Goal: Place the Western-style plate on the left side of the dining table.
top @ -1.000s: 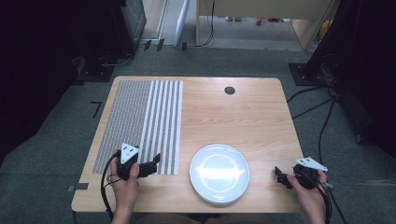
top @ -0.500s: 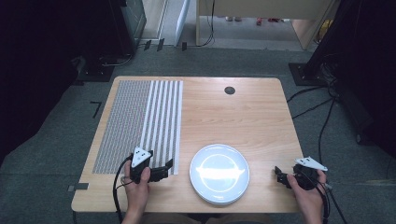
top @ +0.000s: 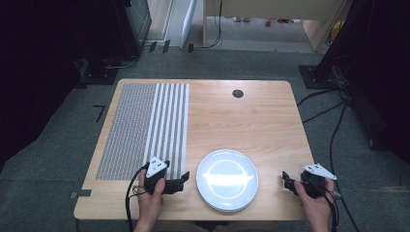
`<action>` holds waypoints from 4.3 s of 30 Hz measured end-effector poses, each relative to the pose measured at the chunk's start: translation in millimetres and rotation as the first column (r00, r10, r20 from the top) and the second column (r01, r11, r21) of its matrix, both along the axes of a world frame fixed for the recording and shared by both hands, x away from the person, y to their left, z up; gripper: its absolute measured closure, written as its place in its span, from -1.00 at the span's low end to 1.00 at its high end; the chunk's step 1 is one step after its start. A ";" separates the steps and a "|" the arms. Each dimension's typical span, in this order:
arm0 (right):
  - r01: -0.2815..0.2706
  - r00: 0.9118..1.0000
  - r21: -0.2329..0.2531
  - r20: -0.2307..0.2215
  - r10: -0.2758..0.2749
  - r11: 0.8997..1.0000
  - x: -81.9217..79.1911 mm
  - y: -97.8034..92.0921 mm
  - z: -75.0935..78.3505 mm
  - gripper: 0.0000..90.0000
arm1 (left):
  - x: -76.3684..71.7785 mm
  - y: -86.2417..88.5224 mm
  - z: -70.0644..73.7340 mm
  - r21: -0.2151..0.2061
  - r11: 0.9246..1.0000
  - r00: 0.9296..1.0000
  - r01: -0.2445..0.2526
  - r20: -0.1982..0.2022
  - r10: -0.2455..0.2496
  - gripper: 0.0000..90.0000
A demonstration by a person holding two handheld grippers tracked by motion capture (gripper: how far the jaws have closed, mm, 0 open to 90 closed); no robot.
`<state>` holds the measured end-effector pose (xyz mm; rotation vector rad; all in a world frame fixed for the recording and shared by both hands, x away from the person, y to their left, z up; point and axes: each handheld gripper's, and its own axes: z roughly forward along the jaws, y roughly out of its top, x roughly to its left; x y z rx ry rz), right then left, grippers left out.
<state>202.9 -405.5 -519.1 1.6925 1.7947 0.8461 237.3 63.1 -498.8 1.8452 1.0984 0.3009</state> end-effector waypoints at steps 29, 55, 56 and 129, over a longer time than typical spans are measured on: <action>-0.017 0.997 0.120 0.080 0.008 0.993 -6.2 40.4 10.6 -0.31 | -6.7 -23.0 -5.4 0.025 0.998 0.998 0.055 -0.033 -0.054 -0.77; -0.168 0.984 0.192 0.094 0.153 0.967 -8.1 70.7 14.7 0.52 | -13.8 -47.7 -10.2 0.016 0.994 0.988 0.106 -0.112 -0.104 -0.47; -0.180 0.983 0.201 0.081 0.167 0.963 -8.6 74.5 14.6 0.56 | -14.2 -48.4 -10.5 0.016 0.994 0.988 0.109 -0.115 -0.107 -0.46; -0.196 0.979 0.515 0.051 0.199 0.834 9.3 92.2 -0.5 0.83 | -29.1 -20.5 -3.9 -0.037 0.997 0.995 0.067 -0.074 -0.069 0.04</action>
